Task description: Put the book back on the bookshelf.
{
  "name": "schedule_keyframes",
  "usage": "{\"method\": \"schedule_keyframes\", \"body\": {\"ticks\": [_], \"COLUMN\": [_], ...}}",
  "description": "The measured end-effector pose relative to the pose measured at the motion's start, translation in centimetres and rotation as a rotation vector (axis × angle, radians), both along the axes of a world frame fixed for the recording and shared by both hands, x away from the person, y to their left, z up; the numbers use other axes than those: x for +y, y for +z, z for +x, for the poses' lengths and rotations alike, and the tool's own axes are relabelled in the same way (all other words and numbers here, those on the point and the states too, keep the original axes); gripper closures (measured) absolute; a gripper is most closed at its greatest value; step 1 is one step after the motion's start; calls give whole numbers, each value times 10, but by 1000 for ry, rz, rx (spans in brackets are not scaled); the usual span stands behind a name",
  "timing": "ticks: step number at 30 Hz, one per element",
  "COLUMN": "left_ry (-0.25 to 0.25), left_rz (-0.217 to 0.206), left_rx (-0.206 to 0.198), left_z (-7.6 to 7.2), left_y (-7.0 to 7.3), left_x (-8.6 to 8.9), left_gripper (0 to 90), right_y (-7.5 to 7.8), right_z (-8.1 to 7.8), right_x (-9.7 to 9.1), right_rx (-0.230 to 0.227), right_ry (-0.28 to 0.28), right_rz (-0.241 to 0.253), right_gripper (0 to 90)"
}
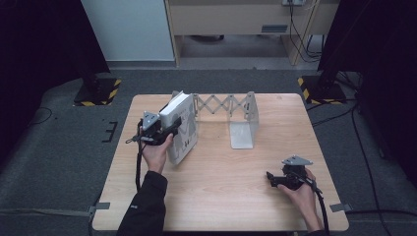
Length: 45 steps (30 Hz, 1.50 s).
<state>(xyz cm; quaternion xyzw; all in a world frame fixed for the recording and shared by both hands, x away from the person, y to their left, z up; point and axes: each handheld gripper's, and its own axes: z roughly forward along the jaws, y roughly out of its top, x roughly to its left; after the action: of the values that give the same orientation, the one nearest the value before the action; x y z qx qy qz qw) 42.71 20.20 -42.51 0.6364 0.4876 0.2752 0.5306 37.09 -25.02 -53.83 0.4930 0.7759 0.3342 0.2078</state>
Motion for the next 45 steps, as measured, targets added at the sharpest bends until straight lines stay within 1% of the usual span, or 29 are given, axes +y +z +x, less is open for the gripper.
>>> {"method": "schedule_keyframes", "body": {"ticks": [3, 6, 10, 12, 13, 14, 16, 18, 24, 31, 36, 38, 45], "left_ry": [4, 12, 13, 10, 13, 16, 22, 31, 51, 79, 93, 92, 92], "left_rz": [4, -1, 14, 20, 25, 26, 28, 31, 42, 58, 48, 51, 44], "left_rx": [-2, -17, -30, -25, -16, -14, -25, -46, -72, -95, -100, -104, -122], "left_z": [-8, -15, -23, -25, -25, -25, -26, -28, -26, -20, -12, -9, -4], "left_y": [-4, -9, -15, -17, -17, -18, -19, -21, -23, -25, -26, -27, -29], "left_x": [2, 2, 1, 1, 0, 0, -2, -5, -9, -15, -19, -20, -20], "left_gripper": [511, 511, 511, 511, 511, 511, 511, 512, 513, 512, 511, 511, 507], "right_y": [0, 0, 0, 0, 0, 0, 0, 0, 0, 0, 0, 0, 0], "right_z": [0, 0, 0, 0, 0, 0, 0, 0, 0, 0, 0, 0, 0], "right_x": [0, 0, 0, 0, 0, 0, 0, 0, 0, 0, 0, 0, 0], "right_rx": [-2, -2, -1, -1, 1, -1, -1, -2, -1, -2, -1, -1, 1], "right_ry": [0, 1, -2, -2, -2, -2, -2, 0, -2, 0, -1, -1, -4], "right_rz": [-2, -2, -1, 0, 0, -1, 0, -2, 0, -2, -1, -1, 1], "right_gripper": [114, 114, 114, 114, 114, 114, 114, 114, 114, 114, 114, 114, 113]}}
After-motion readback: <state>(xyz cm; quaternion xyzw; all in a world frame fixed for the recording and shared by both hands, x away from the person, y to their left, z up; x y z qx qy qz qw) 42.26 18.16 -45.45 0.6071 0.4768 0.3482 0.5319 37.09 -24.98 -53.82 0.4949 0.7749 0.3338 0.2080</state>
